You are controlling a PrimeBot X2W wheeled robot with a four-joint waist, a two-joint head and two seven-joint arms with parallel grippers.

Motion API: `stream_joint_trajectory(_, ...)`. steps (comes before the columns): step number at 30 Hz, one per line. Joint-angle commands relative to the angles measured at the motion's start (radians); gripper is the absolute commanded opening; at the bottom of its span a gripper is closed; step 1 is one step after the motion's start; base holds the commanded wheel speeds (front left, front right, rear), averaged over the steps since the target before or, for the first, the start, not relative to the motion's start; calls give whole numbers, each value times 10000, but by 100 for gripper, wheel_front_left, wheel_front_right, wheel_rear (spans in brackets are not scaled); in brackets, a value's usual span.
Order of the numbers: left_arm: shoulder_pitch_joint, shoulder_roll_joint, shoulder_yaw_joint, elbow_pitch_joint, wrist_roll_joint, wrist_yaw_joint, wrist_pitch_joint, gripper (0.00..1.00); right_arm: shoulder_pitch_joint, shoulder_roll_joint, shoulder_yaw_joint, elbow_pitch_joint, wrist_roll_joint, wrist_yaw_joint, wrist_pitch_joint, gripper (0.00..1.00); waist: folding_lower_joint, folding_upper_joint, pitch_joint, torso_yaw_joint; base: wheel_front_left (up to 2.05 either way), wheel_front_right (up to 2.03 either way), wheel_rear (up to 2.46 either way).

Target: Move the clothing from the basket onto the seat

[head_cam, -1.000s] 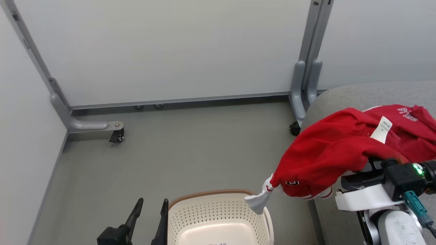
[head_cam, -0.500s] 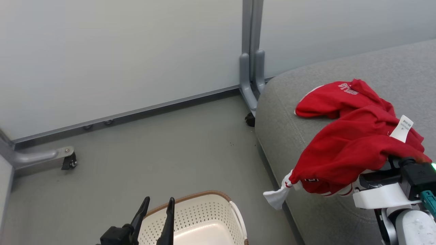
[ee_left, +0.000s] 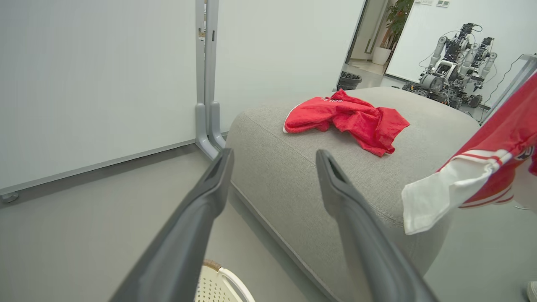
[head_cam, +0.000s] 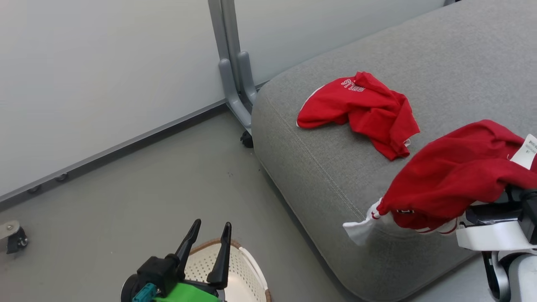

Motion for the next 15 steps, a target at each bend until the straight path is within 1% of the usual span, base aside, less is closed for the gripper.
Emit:
stream_joint_trajectory(1, -232, 47, -62, 84, 20, -42, 0, 100, -30, 49, -112, -106, -45, -11, -26, 0, 0, 0, 430, -416, 0, 0, 0)
stream_joint_trajectory(7, -506, 47, -261, 183, 12, -43, 0, 100, 98, 198, -516, -209, -75, -11, -26, 0, 0, 0, 520, -489, 0, 0, 0)
stream_joint_trajectory(15, -389, 47, -190, 262, 34, -43, 0, 100, 98, 314, -551, -115, -179, -11, -26, 0, 0, 0, 461, -467, 0, 0, 0)
